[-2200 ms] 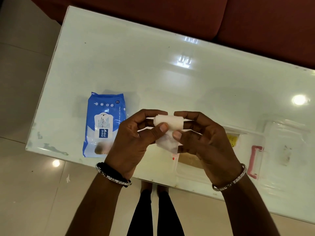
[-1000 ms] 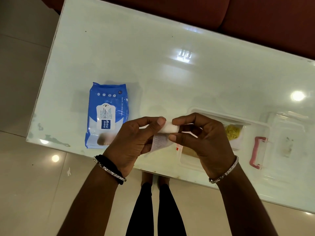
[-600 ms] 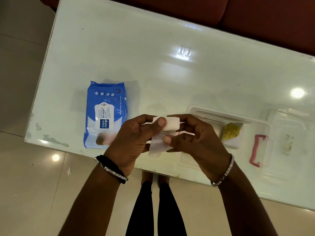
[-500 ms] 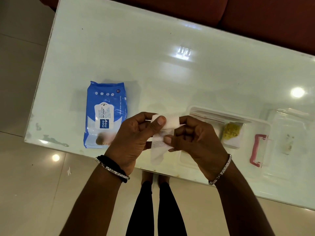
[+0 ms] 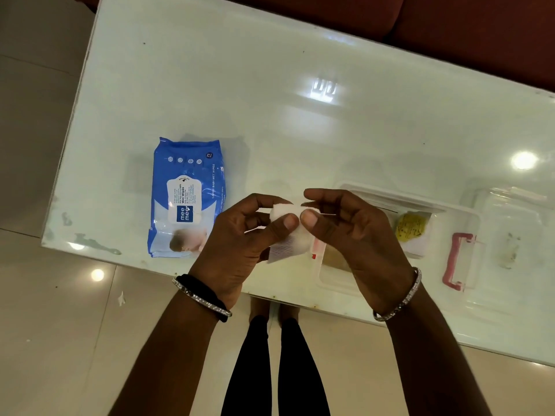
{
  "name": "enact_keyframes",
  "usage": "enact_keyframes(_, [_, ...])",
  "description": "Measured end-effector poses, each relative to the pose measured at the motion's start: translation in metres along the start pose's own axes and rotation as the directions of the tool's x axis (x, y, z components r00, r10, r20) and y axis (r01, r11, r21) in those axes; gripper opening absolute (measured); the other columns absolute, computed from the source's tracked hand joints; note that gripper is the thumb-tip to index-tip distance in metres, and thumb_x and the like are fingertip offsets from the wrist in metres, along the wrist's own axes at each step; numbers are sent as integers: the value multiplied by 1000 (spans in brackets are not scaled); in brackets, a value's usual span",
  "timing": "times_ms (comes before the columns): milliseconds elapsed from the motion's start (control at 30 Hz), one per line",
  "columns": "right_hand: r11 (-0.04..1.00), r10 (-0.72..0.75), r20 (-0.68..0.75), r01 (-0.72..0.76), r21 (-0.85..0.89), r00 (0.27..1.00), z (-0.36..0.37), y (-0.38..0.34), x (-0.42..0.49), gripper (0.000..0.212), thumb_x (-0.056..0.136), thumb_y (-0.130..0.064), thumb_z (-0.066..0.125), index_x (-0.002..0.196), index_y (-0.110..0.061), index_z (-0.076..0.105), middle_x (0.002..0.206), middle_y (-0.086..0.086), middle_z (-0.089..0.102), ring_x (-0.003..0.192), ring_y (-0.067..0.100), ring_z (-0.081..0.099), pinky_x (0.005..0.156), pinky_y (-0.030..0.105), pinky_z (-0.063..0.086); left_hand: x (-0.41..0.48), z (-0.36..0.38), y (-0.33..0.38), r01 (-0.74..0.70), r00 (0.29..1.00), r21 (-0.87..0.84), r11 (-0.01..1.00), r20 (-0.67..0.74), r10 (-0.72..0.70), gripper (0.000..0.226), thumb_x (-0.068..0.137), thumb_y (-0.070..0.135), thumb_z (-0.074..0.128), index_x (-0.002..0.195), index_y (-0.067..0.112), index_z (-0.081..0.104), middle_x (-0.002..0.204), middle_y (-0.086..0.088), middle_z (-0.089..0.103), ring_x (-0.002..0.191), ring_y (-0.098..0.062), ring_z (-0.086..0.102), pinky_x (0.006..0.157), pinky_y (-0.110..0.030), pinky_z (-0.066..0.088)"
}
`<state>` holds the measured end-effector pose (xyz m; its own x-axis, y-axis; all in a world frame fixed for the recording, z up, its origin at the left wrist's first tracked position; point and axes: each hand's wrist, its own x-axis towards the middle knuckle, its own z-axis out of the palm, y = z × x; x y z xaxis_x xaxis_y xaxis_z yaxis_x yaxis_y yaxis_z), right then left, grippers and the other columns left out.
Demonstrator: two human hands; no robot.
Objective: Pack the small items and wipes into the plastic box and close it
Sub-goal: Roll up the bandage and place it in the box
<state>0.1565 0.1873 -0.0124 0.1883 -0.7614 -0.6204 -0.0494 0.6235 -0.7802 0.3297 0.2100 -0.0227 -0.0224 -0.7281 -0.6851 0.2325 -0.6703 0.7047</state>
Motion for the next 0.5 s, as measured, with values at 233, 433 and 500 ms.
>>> enact_keyframes(233, [998,-65,-46,65,-2,997,4,5,4,29,70,-25,79,95,-12,74,80,4,77,65,12,70,61,38,51,-2,-2,2,62,998,-59,996,33,-60,46,61,35,76,104,21,70,96,-7,78,91,-23,75,69,-33,61])
enact_keyframes(433, [990,-138,-20,137,-25,990,1,13,4,28,67,-4,85,92,-13,76,95,11,76,92,31,70,72,39,60,-4,-2,3,152,986,-68,986,79,-146,38,60,45,70,90,22,74,88,-2,79,81,-17,76,61,-22,58])
enact_keyframes(500, [989,-147,18,147,17,989,3,16,2,32,67,2,84,94,-13,75,97,12,75,92,26,70,68,28,56,-5,-2,2,139,989,-70,988,67,-135,35,63,39,71,92,21,74,89,-3,79,82,-17,76,63,-22,58])
